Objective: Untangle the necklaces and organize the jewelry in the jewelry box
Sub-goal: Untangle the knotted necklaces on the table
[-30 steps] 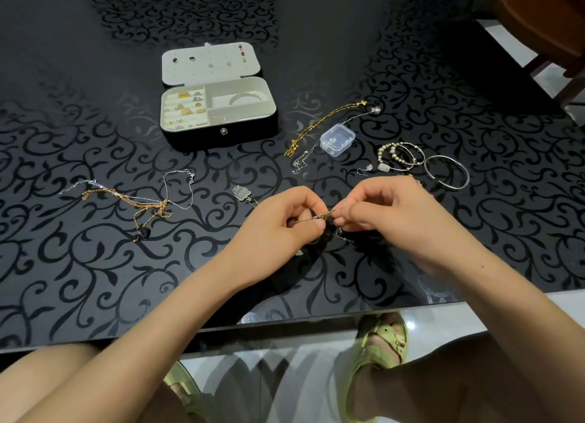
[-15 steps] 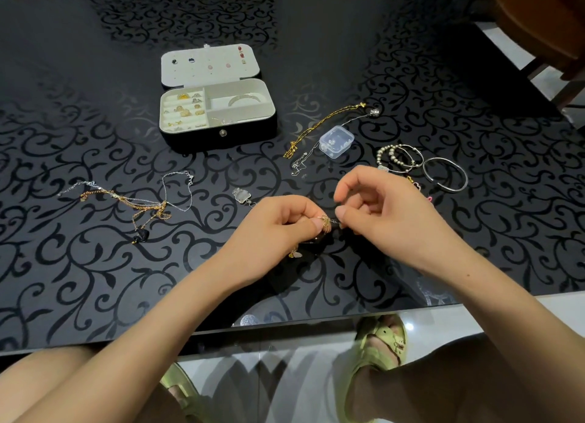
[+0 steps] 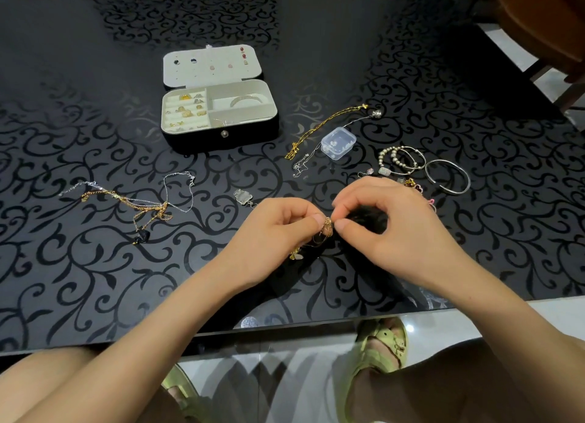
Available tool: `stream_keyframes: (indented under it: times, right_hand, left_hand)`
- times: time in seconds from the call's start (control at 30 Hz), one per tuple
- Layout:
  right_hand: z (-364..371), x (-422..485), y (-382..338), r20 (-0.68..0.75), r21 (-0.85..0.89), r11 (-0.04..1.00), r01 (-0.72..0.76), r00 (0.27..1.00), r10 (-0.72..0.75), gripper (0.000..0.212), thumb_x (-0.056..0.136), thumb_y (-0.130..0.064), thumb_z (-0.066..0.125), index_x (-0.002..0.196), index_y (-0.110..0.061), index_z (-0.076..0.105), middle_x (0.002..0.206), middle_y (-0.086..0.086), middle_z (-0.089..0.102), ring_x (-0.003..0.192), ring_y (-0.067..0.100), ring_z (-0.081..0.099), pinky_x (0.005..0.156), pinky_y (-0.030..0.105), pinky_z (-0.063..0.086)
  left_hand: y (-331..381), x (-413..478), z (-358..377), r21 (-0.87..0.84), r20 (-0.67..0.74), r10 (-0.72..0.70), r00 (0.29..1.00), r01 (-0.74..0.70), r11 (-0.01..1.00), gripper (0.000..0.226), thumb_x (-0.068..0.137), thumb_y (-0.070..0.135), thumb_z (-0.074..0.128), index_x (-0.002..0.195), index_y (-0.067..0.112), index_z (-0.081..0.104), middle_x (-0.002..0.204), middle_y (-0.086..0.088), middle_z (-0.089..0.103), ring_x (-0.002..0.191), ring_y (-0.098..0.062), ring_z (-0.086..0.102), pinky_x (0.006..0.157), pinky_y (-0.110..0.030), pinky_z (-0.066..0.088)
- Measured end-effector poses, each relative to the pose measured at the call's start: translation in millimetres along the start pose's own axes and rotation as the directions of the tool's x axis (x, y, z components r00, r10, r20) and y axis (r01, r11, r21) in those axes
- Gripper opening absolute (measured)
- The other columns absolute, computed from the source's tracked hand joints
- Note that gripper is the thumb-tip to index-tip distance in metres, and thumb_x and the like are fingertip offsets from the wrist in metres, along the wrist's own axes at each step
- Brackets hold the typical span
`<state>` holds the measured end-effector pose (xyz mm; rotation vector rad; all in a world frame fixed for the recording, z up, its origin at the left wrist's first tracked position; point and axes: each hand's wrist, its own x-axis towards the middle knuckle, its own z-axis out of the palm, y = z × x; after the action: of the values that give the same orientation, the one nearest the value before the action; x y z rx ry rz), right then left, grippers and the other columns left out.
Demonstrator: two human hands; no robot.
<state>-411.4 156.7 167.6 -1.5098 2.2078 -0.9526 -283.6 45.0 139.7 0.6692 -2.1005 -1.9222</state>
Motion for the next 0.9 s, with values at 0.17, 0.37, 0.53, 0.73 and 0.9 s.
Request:
stream_keyframes:
  times: [0.17, 0.37, 0.53, 0.73, 0.9]
  right_hand:
    - [8, -2, -2, -0.099, -0.163, 0.986, 0.044, 0.993, -0.060, 0.023, 0.073, -0.043, 0.047, 0.070, -0.027, 0.064, 0.076, -0.012, 0.063, 0.081, 0.014, 0.055, 0.077, 0.039, 0.046]
    - [15, -2, -2, -0.192, -0.217, 0.976, 0.036, 0.978, -0.079, 0.013, 0.071, -0.028, 0.058, 0.064, -0.020, 0.065, 0.063, -0.010, 0.060, 0.067, 0.014, 0.053, 0.066, 0.032, 0.047]
    - [16, -1, -1, -0.202, -0.188, 0.982, 0.026, 0.977, -0.065, 0.013, 0.069, -0.027, 0.058, 0.062, -0.019, 0.066, 0.061, -0.009, 0.061, 0.065, 0.014, 0.053, 0.063, 0.032, 0.047]
    - [22, -4, -1, -0.233, -0.310, 0.947, 0.081, 0.960, -0.158, 0.014, 0.072, -0.024, 0.056, 0.062, -0.015, 0.061, 0.056, -0.006, 0.055, 0.059, 0.017, 0.049, 0.055, 0.032, 0.046]
    - [23, -5, -2, -0.208, -0.156, 0.987, -0.030, 0.978, -0.003, 0.007, 0.069, -0.023, 0.058, 0.063, -0.020, 0.058, 0.050, -0.012, 0.047, 0.050, 0.006, 0.047, 0.059, 0.023, 0.043]
  left_hand:
    - [1, 0, 1, 0.026, -0.015, 0.007, 1.000, -0.007, 1.000, 0.020, 0.082, 0.028, 0.054, 0.069, 0.018, 0.065, 0.049, 0.011, 0.043, 0.048, -0.006, 0.035, 0.050, -0.016, 0.029]
    - [1, -1, 3, 0.087, -0.043, 0.026, 0.999, -0.022, 0.996, 0.016, 0.091, 0.017, 0.061, 0.076, 0.017, 0.067, 0.075, -0.026, 0.060, 0.063, -0.015, 0.048, 0.062, -0.024, 0.038]
    - [2, -2, 5, 0.271, -0.086, 0.070, 0.994, -0.045, 0.962, 0.016, 0.089, 0.018, 0.060, 0.075, 0.022, 0.065, 0.059, -0.009, 0.053, 0.053, -0.006, 0.040, 0.054, -0.017, 0.033]
    - [4, -4, 5, 0.421, -0.129, 0.146, 0.981, -0.080, 0.904, 0.013, 0.087, 0.018, 0.062, 0.075, 0.017, 0.067, 0.053, 0.007, 0.049, 0.046, -0.002, 0.041, 0.051, -0.010, 0.031]
    - [5, -4, 3, 0.447, -0.179, 0.144, 0.973, -0.050, 0.893, 0.012, 0.082, 0.015, 0.067, 0.070, 0.016, 0.067, 0.044, 0.012, 0.044, 0.045, -0.001, 0.043, 0.050, -0.010, 0.031]
